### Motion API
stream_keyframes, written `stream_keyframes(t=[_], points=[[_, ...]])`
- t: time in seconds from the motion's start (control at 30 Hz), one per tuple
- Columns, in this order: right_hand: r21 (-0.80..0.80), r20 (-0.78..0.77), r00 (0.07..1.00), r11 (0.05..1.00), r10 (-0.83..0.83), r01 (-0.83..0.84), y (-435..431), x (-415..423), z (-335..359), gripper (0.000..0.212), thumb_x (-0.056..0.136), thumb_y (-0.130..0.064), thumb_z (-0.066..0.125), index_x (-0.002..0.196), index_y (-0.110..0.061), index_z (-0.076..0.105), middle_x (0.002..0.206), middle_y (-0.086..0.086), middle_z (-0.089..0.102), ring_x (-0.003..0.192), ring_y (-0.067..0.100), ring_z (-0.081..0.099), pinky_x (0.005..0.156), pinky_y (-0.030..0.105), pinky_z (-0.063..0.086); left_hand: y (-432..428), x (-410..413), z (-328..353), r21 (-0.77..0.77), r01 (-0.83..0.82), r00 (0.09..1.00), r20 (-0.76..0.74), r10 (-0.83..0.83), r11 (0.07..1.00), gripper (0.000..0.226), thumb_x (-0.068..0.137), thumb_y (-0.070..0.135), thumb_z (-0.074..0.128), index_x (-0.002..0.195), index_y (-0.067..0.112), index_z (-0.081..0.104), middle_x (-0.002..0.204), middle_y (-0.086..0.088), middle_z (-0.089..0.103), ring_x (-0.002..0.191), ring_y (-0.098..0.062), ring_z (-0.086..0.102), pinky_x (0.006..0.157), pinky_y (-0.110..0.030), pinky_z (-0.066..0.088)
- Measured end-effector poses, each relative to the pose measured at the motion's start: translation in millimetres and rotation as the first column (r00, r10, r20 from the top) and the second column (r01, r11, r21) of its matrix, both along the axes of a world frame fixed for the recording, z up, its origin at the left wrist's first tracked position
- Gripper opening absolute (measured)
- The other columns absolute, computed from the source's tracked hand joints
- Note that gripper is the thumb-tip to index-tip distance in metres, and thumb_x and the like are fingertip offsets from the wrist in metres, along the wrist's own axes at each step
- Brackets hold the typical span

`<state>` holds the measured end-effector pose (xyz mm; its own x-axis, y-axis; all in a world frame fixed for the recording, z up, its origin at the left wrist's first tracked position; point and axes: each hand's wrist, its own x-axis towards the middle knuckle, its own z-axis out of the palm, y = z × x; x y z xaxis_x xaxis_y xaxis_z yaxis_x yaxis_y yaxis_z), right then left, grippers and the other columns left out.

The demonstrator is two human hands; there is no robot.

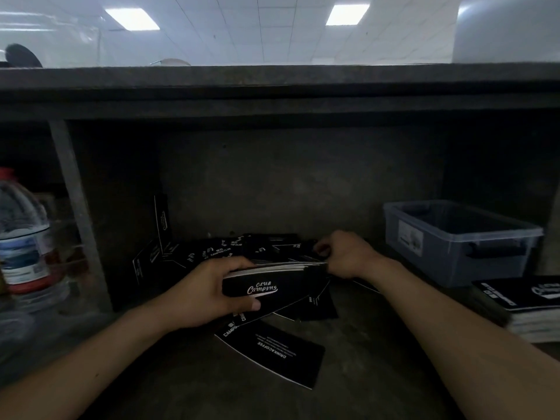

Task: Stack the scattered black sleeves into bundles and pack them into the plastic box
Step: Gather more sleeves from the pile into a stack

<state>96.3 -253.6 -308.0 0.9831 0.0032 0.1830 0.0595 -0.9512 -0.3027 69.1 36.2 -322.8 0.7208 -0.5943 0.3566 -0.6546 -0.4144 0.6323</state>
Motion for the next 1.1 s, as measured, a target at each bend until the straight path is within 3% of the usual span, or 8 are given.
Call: stream_keyframes(t=[0.17, 0.27, 0.37, 0.5, 0.7, 0.93, 1.03, 1.1], points=[[0.356, 0.181, 0.981, 0.934, -0.066, -0.003, 1, 9, 7, 0.019, 0.092, -0.014, 0.064, 0.105, -0.018, 0.077, 0.107, 0.001, 0.073, 0.098, 0.015, 0.065, 0.085, 0.019, 0.046, -1, -2, 3, -0.024, 0.01, 1.0, 0.027, -0.01, 1.0, 0.025, 0.088, 0.022, 0.074, 0.112, 0.024, 0.069, 0.109, 0.011, 0.074, 0.101, -0.005, 0.07, 0.09, -0.024, 0.056], [0.727, 0.292, 0.943, 0.677, -0.157, -0.113, 0, 11, 15, 0.037, 0.086, 0.009, 0.06, 0.103, -0.023, 0.065, 0.096, 0.007, 0.07, 0.092, 0.02, 0.065, 0.084, 0.032, 0.055, -2, -3, 3, -0.033, -0.02, 1.0, 0.009, 0.02, 0.999, 0.018, 0.088, 0.02, 0.074, 0.106, 0.022, 0.07, 0.103, 0.005, 0.076, 0.094, -0.011, 0.072, 0.084, -0.029, 0.058], [0.879, 0.283, 0.949, 0.433, -0.136, -0.2, 2, 6, 23, 0.065, 0.079, 0.016, 0.062, 0.125, -0.028, 0.05, 0.091, 0.002, 0.067, 0.085, 0.017, 0.065, 0.064, 0.032, 0.057, 0, 1, 4, -0.053, -0.06, 0.998, -0.006, 0.059, 0.997, 0.017, 0.087, 0.019, 0.075, 0.103, 0.021, 0.071, 0.1, 0.005, 0.076, 0.09, -0.01, 0.073, 0.083, -0.03, 0.059], [0.946, 0.221, 0.968, 0.269, -0.12, -0.182, 3, 4, 24, 0.07, 0.078, 0.013, 0.059, 0.13, -0.034, 0.052, 0.106, -0.002, 0.07, 0.095, 0.018, 0.069, 0.068, 0.039, 0.061, 4, 6, 3, -0.031, -0.108, 0.994, -0.02, 0.107, 0.994, 0.019, 0.083, 0.021, 0.079, 0.101, 0.021, 0.071, 0.099, 0.005, 0.076, 0.093, -0.009, 0.072, 0.09, -0.034, 0.057], [0.977, 0.141, 0.99, 0.159, 0.0, -0.139, 12, 1, 24, 0.021, 0.093, -0.004, 0.056, 0.105, -0.021, 0.058, 0.089, 0.002, 0.072, 0.076, 0.02, 0.071, 0.074, 0.041, 0.059, 2, 9, 0, -0.066, -0.149, 0.989, -0.016, 0.148, 0.987, 0.052, 0.078, 0.02, 0.083, 0.123, 0.028, 0.059, 0.112, 0.004, 0.069, 0.105, -0.006, 0.067, 0.094, -0.022, 0.053], [0.987, 0.118, 0.96, 0.078, 0.252, -0.142, 26, -3, 23, 0.066, 0.087, 0.021, 0.039, 0.13, -0.028, 0.053, 0.106, 0.01, 0.066, 0.087, 0.027, 0.068, 0.072, 0.043, 0.062, 1, 7, 2, -0.122, -0.137, 0.988, -0.089, 0.127, 0.983, 0.079, 0.077, 0.011, 0.083, 0.144, 0.023, 0.042, 0.13, 0.008, 0.061, 0.116, 0.004, 0.06, 0.089, -0.008, 0.049], [0.999, 0.029, 0.947, 0.004, 0.32, -0.032, 29, -4, 24, 0.042, 0.096, 0.004, 0.043, 0.126, -0.023, 0.052, 0.122, 0.014, 0.063, 0.095, 0.035, 0.069, 0.076, 0.048, 0.06, -1, 6, 2, -0.143, -0.127, 0.99, -0.08, 0.116, 0.982, 0.078, 0.079, 0.006, 0.08, 0.145, 0.019, 0.041, 0.129, 0.007, 0.064, 0.116, 0.008, 0.059, 0.089, -0.003, 0.044], [0.996, -0.063, 0.95, 0.072, 0.305, 0.043, 28, -3, 23, 0.024, 0.097, -0.006, 0.044, 0.115, -0.018, 0.053, 0.123, 0.018, 0.061, 0.095, 0.036, 0.068, 0.076, 0.045, 0.058, -1, 4, 3, -0.159, -0.126, 0.989, -0.09, 0.113, 0.979, 0.075, 0.08, 0.006, 0.079, 0.143, 0.024, 0.041, 0.125, 0.008, 0.066, 0.113, 0.009, 0.06, 0.085, -0.002, 0.045]])
